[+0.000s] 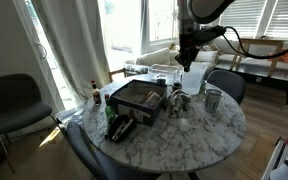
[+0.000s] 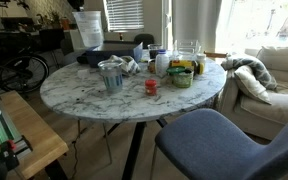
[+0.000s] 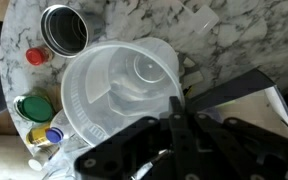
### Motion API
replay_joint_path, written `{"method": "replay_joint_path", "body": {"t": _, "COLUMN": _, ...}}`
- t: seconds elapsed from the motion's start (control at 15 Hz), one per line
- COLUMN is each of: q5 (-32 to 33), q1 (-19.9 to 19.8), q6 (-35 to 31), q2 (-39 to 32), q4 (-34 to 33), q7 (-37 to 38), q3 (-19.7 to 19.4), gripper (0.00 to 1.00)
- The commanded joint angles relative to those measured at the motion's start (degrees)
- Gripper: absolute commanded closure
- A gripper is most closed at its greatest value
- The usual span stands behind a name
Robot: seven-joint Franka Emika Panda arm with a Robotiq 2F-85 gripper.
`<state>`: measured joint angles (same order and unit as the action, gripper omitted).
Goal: Empty the plastic cup into the blue box and put it on the table
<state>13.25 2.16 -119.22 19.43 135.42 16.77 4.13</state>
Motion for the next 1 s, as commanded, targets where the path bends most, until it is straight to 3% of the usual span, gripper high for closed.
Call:
{"method": "replay_joint_path", "body": {"t": 0.0, "q5": -3.76, "q1": -2.52, "q6": -1.48, "q2": -1.76, "q4": 1.00, "q7": 2.44, "q3": -1.16, "gripper": 0.99}}
{"method": "replay_joint_path", "body": {"t": 0.4, "q5": -6.42, "q1": -5.85, "q6": -4.51, "q2": -10.26, "q4": -0.44, "q7": 9.80, "q3": -2.37, "gripper": 0.99}}
{"method": "replay_joint_path", "body": {"t": 0.93, "q5": -1.97, "q1": -5.63, "q6": -8.86, "q2": -23.00, "q4": -6.75, "q7": 26.49, "q3": -3.77, "gripper": 0.99}}
